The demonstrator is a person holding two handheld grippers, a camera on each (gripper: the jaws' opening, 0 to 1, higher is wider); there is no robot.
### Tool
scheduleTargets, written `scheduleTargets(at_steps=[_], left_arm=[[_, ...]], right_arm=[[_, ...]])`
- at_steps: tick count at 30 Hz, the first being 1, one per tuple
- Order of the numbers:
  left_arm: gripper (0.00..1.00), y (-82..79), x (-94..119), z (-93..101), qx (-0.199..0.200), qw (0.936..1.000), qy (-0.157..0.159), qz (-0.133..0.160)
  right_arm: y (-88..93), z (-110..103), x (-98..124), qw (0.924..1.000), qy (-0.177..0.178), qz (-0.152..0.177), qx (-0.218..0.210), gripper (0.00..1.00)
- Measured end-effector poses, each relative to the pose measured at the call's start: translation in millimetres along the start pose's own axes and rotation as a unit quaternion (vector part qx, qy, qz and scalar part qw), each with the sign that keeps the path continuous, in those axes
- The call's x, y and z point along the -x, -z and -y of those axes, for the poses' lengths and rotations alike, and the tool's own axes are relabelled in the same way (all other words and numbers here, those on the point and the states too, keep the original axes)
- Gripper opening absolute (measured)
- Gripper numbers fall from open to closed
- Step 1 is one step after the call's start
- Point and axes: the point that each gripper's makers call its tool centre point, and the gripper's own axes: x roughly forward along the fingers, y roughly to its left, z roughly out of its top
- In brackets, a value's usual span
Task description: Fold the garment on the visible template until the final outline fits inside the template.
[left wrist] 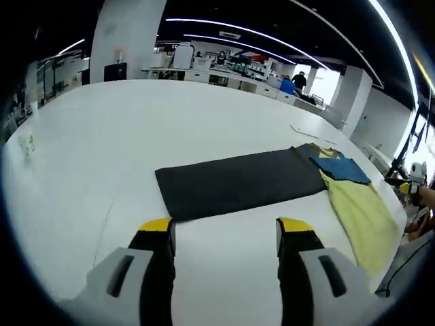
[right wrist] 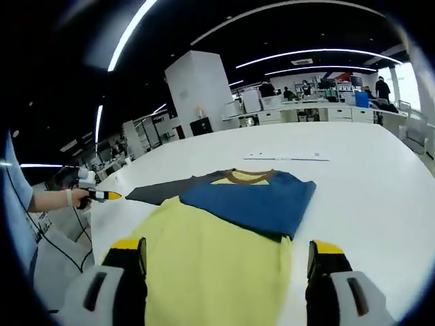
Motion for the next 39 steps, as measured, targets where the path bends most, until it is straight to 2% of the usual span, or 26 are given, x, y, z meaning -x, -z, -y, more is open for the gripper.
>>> scheduleTargets(at_steps=[6, 10, 16, 18, 21, 23, 25, 27, 30, 34, 39], left_arm=[[0.54, 1.2, -9, -6.1, 0.002, 0.9999, -0.01, -0.01], [0.51, 0.0, -15, -18.6, 0.004, 0.9995, -0.029, -0.013], [0.33, -1.0, -27, -42.4, 0.02, 0.9983, -0.053, -0.011], [0.29, -1.3, -26, -41.3, 0.038, 0.9976, -0.057, -0.011], [0.21, -0.3, -27, -46.3, 0.038, 0.9965, -0.073, -0.017], [0.13, 0.0, -28, -52.1, 0.054, 0.9959, -0.072, -0.015], [0.03, 3.0, -29, -57.7, 0.087, 0.9933, -0.074, -0.018], [0.01, 2.7, -31, -61.6, 0.089, 0.9934, -0.07, -0.016], [0.0, 2.1, -31, -62.5, 0.084, 0.9937, -0.071, -0.023], [0.0, -11.6, -28, -55.3, 0.055, 0.9966, -0.06, -0.013], [0.0, -35.9, -25, -30.0, 0.024, 0.9993, -0.03, 0.003]], right_arm=[[11.2, 15, 27, 0.9992, 0.035, 0.003, -0.018, 0.99], [16.0, 23, 45, 0.9977, 0.057, 0.01, -0.035, 0.98], [26.1, 32, 60, 0.9953, 0.081, 0.008, -0.054, 0.97], [26.1, 34, 61, 0.9948, 0.084, 0.01, -0.057, 0.97], [25.5, 32, 59, 0.9947, 0.084, 0.012, -0.058, 0.97], [26.0, 30, 57, 0.995, 0.082, 0.01, -0.056, 0.97], [26.2, 30, 55, 0.9954, 0.08, 0.009, -0.053, 0.96], [25.0, 30, 54, 0.9954, 0.077, 0.01, -0.055, 0.96], [23.3, 30, 52, 0.9956, 0.077, 0.011, -0.052, 0.96], [20.4, 31, 53, 0.9954, 0.076, 0.018, -0.055, 0.95], [21.7, 31, 54, 0.9953, 0.075, 0.021, -0.058, 0.94]])
